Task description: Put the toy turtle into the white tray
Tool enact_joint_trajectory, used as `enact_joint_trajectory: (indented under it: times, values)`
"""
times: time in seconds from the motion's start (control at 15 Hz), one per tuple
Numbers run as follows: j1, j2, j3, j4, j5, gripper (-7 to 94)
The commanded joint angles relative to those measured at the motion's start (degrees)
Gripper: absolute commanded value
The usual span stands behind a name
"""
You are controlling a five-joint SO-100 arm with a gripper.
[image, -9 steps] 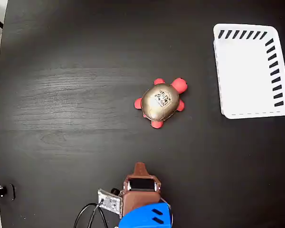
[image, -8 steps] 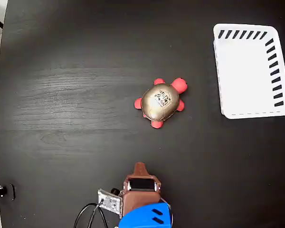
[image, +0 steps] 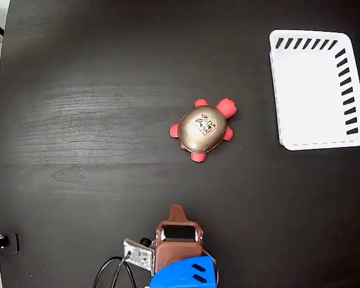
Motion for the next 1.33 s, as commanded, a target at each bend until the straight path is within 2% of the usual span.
enact_joint_trajectory:
  times: [0.0, 0.67, 0.8, 0.93, 1.07, 1.27]
  values:
    - [-0.4, 4.3, -0.7, 0.9, 0.4, 0]
    - [-1.4, 1.8, -0.8, -0.5, -0.4, 0]
    - [-0.7, -10.0, -3.1, -5.8, 0.7, 0]
    - [0.7, -25.0, -7.9, -11.9, -2.3, 0]
    - [3.7, -38.2, -18.6, -11.2, -5.0, 1]
    - [9.2, -52.7, -32.5, -14.2, -12.7, 1]
